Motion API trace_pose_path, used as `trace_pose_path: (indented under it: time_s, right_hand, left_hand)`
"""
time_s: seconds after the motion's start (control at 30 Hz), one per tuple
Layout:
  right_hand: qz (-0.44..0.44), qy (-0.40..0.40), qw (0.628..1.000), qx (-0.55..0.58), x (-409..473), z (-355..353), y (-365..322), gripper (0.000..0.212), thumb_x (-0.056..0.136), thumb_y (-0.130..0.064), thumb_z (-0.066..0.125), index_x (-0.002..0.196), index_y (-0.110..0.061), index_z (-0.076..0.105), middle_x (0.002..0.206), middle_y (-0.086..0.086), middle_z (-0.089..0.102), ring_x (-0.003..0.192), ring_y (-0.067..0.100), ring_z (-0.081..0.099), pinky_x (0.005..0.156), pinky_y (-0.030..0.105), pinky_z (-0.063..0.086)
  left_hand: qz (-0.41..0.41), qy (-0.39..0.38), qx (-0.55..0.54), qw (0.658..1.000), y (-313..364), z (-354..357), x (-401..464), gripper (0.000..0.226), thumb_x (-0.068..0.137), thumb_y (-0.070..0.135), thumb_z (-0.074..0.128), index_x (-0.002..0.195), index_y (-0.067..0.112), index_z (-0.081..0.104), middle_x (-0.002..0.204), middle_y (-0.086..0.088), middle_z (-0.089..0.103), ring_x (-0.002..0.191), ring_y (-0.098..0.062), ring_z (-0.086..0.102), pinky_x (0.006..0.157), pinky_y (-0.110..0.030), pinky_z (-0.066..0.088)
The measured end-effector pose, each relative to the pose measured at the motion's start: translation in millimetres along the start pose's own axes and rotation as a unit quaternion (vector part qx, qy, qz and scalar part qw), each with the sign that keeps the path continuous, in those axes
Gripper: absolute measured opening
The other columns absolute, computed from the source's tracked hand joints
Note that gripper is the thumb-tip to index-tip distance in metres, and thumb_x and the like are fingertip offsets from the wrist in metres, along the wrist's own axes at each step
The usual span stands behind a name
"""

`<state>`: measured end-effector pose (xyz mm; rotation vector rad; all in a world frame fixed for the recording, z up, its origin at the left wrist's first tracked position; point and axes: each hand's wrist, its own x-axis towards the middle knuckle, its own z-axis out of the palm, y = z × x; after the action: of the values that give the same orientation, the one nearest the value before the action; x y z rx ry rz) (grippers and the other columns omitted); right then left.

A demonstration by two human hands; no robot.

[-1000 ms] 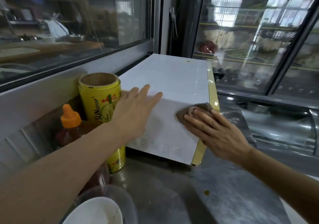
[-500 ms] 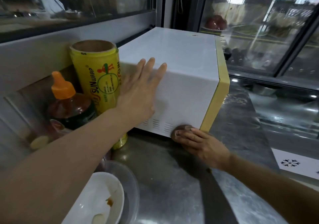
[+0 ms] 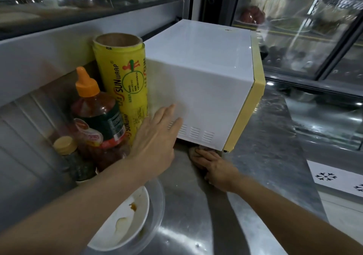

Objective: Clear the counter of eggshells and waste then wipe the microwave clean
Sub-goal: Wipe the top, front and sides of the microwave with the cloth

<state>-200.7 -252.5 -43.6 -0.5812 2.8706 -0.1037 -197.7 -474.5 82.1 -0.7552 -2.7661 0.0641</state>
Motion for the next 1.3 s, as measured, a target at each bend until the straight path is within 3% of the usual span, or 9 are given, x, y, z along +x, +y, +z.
trace_pose_path:
  time_s: [0.23,0.47,0.53,0.63,0.8,0.9,1.0,1.07,1.3]
  right_hand:
    - [0.100,-0.010,0.995,0.018,-74.7,14.3,21.1,0.073,0.089,-0.027,0.050,0.148,-0.037,0.009,0.157,-0.010,-0.012,0.145,0.015,-0.012,0.115,0.048,0.004]
    - [0.164,0.062,0.983,0.048,-130.9,14.4,7.2,0.059,0.094,-0.012,0.040,0.147,-0.032,0.023,0.158,-0.009,0.000,0.146,0.016,-0.004,0.115,0.026,0.016]
    - [0.171,0.050,0.982,0.054,-142.9,9.3,7.6,0.056,0.093,-0.010,0.041,0.144,-0.032,0.031,0.158,-0.011,0.007,0.146,0.016,0.003,0.111,0.028,0.028]
    - [0.185,0.051,0.976,0.104,-150.5,-7.3,13.0,0.059,0.080,-0.002,0.052,0.132,-0.029,0.049,0.147,-0.005,0.035,0.131,0.023,0.040,0.094,0.033,0.046]
    - [0.226,0.152,0.889,0.368,-160.7,-35.3,21.6,0.054,0.082,0.012,0.045,0.124,-0.020,0.056,0.119,0.008,0.058,0.096,0.027,0.063,0.081,0.041,0.055]
    - [0.237,0.198,0.821,0.480,-168.8,-49.1,17.2,0.048,0.088,0.010,0.042,0.119,-0.027,0.051,0.099,0.008,0.062,0.071,0.021,0.068,0.059,0.038,0.059]
    - [0.205,0.234,0.756,0.576,-177.4,-66.2,7.1,0.054,0.088,0.013,0.041,0.107,-0.036,0.049,0.095,0.008,0.062,0.062,0.025,0.067,0.049,0.033,0.054]
    - [0.171,0.268,0.743,0.589,-185.6,-78.0,0.3,0.057,0.087,0.014,0.042,0.103,-0.041,0.048,0.100,0.004,0.061,0.063,0.024,0.068,0.051,0.028,0.053]
    - [0.101,0.382,0.794,0.462,-231.5,-119.4,-38.8,0.067,0.076,0.013,0.053,0.108,-0.045,0.044,0.102,-0.020,0.059,0.088,0.006,0.064,0.062,0.024,0.057]
  left_hand:
    - [0.017,-0.027,-0.027,0.999,31.5,8.0,-2.8,0.049,0.083,0.028,0.055,0.129,0.019,0.040,0.152,-0.007,0.014,0.137,-0.023,0.018,0.099,-0.038,0.034]
    - [0.013,-0.069,-0.032,0.997,59.3,5.5,-4.5,0.049,0.084,0.032,0.056,0.129,0.019,0.041,0.151,-0.003,0.019,0.136,-0.021,0.021,0.096,-0.036,0.037]
    - [0.007,-0.075,-0.039,0.996,64.8,2.5,-4.8,0.048,0.084,0.033,0.058,0.128,0.020,0.043,0.149,-0.002,0.022,0.135,-0.020,0.022,0.095,-0.035,0.038]
    - [-0.017,-0.087,-0.053,0.995,74.0,-4.1,-4.2,0.049,0.084,0.036,0.059,0.128,0.020,0.045,0.149,0.000,0.024,0.137,-0.018,0.021,0.097,-0.033,0.038]
    - [-0.068,-0.101,-0.103,0.987,94.6,-16.6,-8.1,0.053,0.083,0.037,0.061,0.130,0.020,0.045,0.146,0.001,0.030,0.134,-0.018,0.025,0.098,-0.034,0.039]
    - [-0.088,-0.116,-0.161,0.976,105.6,-24.6,-13.4,0.055,0.083,0.035,0.063,0.132,0.019,0.044,0.141,0.000,0.037,0.132,-0.019,0.029,0.102,-0.036,0.038]
    - [-0.122,-0.141,-0.244,0.952,112.2,-38.4,-16.4,0.059,0.083,0.037,0.063,0.135,0.021,0.041,0.139,0.000,0.043,0.129,-0.018,0.038,0.103,-0.031,0.037]
    - [-0.156,-0.161,-0.299,0.928,116.5,-53.6,-15.6,0.057,0.083,0.041,0.062,0.134,0.025,0.042,0.133,0.002,0.051,0.121,-0.016,0.047,0.093,-0.025,0.039]
    - [-0.215,-0.158,-0.571,0.777,160.8,-118.7,-20.3,0.034,0.089,0.039,0.057,0.103,0.010,0.069,0.104,-0.006,0.070,0.094,-0.014,0.062,0.079,-0.022,0.046]
